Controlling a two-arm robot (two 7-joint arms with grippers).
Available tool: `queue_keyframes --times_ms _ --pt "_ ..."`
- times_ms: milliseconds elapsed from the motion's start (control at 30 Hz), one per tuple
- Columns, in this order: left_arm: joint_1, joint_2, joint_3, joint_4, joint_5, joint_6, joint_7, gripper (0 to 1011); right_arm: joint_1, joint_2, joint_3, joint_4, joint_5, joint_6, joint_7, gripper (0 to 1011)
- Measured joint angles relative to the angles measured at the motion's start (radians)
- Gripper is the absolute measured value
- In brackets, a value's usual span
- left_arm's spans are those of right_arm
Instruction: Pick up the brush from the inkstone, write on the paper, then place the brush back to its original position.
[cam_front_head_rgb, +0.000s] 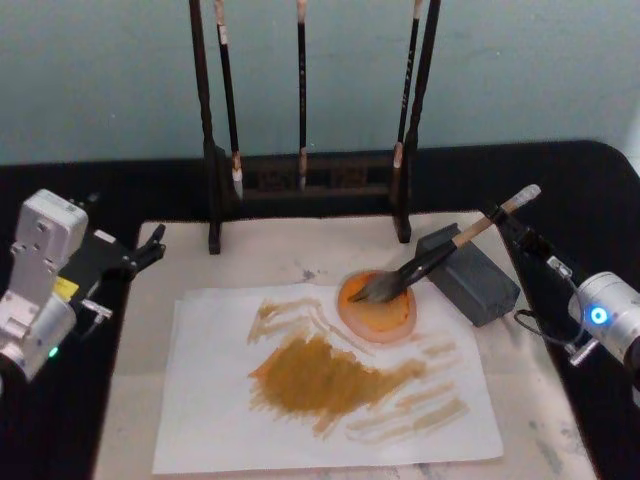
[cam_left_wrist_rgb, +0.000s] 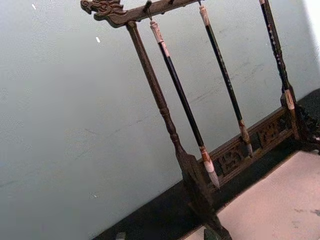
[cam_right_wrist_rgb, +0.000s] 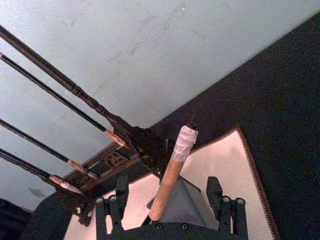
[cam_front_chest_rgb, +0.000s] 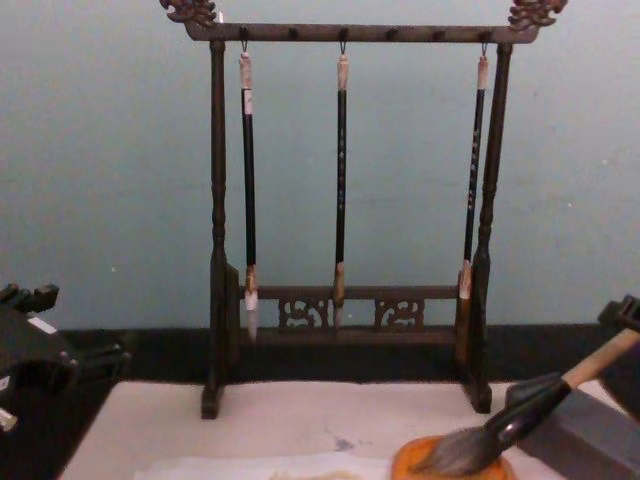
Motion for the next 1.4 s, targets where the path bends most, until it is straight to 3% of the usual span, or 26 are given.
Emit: queue_keyframes --times_ms 667,1400 --pt "0.000 0.000 0.000 0.000 0.000 0.000 0.000 1010 0.020 -0.017 -0.031 0.029 0.067 -0.037 -0.033 1000" --pt "0.000 0.000 0.000 0.000 0.000 0.000 0.000 1010 0.099 -0.003 -0.087 0.124 0.106 -0.074 -0.015 1000"
